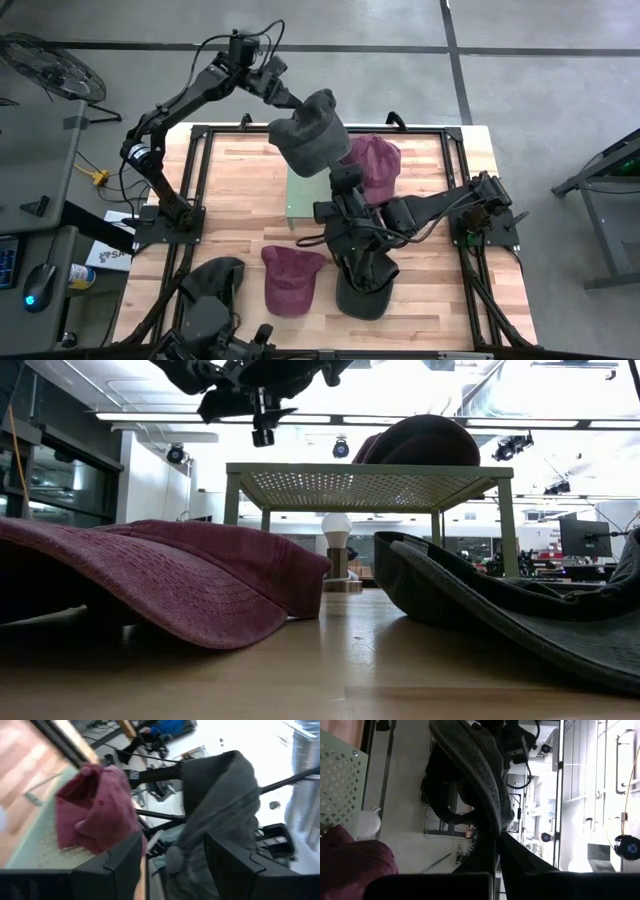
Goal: Pick & Place hat
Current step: Adjust the black cap on the shelf
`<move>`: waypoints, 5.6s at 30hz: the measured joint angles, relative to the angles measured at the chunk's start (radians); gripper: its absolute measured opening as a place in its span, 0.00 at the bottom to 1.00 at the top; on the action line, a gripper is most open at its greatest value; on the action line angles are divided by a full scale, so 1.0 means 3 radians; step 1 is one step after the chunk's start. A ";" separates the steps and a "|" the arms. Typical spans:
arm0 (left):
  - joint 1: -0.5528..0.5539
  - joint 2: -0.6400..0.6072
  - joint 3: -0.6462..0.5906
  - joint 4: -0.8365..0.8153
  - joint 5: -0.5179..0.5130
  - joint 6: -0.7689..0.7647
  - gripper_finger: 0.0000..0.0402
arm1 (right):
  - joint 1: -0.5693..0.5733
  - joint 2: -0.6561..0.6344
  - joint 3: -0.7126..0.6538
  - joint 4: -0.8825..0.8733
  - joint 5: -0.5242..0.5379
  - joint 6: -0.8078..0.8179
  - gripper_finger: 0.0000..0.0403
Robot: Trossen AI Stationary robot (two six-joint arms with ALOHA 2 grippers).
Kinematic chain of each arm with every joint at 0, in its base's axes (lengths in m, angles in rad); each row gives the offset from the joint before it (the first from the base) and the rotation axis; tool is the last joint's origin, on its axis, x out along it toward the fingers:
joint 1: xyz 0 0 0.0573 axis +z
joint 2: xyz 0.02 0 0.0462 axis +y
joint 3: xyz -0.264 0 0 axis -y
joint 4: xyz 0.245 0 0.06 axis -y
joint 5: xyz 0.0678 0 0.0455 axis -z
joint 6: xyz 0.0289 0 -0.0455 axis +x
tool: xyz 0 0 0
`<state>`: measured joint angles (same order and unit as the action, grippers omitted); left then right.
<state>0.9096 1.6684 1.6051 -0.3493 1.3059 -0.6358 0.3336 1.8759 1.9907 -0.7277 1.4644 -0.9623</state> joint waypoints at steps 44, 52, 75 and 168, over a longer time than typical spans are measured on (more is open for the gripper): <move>-0.0131 -0.0031 0.0000 0.0615 0.0701 -0.0331 0.02 | -0.0101 0.0000 -0.0001 -0.0003 -0.0159 0.0364 0.00; -0.0085 -0.0034 0.0000 0.0864 0.0691 -0.0375 0.01 | -0.0125 0.0000 -0.0001 -0.0004 -0.0225 0.0550 0.08; 0.0148 -0.0091 0.0000 0.1031 0.0709 -0.0578 0.00 | -0.0467 -0.0457 -0.0005 -0.0329 -0.2094 0.2335 0.34; -0.0133 -0.0685 0.0004 0.1604 -0.0360 -0.0413 0.14 | -0.2000 -0.0793 -0.0004 0.0149 -0.4535 0.2386 0.00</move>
<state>0.8698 1.4630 1.6062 0.1317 1.1979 -0.7598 -0.2664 1.6379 1.9896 -0.6831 0.1038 -0.2466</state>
